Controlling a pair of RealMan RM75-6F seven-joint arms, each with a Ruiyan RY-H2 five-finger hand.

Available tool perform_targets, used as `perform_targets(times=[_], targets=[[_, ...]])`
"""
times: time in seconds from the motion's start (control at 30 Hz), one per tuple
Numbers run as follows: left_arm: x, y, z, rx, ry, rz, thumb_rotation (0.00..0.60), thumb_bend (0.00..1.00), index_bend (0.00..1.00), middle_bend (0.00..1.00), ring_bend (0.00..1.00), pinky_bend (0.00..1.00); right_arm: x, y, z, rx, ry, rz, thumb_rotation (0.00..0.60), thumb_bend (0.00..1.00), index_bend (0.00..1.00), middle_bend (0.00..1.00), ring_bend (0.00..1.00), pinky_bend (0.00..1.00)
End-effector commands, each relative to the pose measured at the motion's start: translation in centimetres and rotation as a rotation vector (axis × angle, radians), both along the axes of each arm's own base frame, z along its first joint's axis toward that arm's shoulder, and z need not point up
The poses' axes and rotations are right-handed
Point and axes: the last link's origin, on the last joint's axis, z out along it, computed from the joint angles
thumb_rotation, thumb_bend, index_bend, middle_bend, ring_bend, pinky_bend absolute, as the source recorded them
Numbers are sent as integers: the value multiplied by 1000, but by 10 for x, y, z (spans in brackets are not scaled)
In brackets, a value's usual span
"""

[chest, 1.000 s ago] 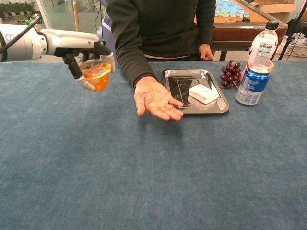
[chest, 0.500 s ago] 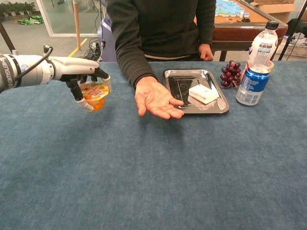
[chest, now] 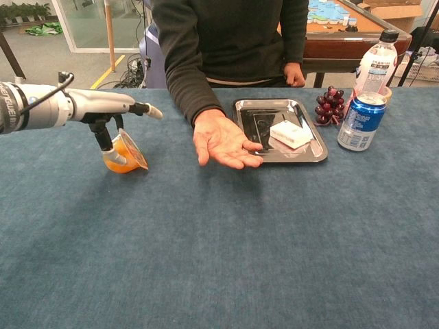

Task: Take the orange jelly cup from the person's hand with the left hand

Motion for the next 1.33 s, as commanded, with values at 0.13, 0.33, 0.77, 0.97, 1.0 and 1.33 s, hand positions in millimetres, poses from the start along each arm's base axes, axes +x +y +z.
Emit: perform_targets(times=[0.13,0.33,0.77,0.97,1.0,1.33], targets=[[-21,-16,51,164,-58,40,600,167,0,0,0,236,-2,1,0,1,-6,-1,600,171,73,106,0,78],[-53,-40,90,299,-71,123,600,167,0,0,0,226,-4,-3,-1,12,-9,4,600,171,73,106,0,78],[-104,-135,125,555,-96,148,600,167,0,0,0,211,1,-7,-5,46,-39,35,600,171,73,106,0,78],[-117,-171,125,627,-97,130,600,167,0,0,0,200,7,-8,-10,76,-62,53,600,171,73,106,0,78],[-117,-175,125,629,-94,132,600,167,0,0,0,197,7,-8,-11,77,-66,55,600,171,73,106,0,78],[-117,-201,128,620,-31,122,600,167,0,0,0,183,10,-7,-14,79,-55,59,600,171,82,106,0,78]])
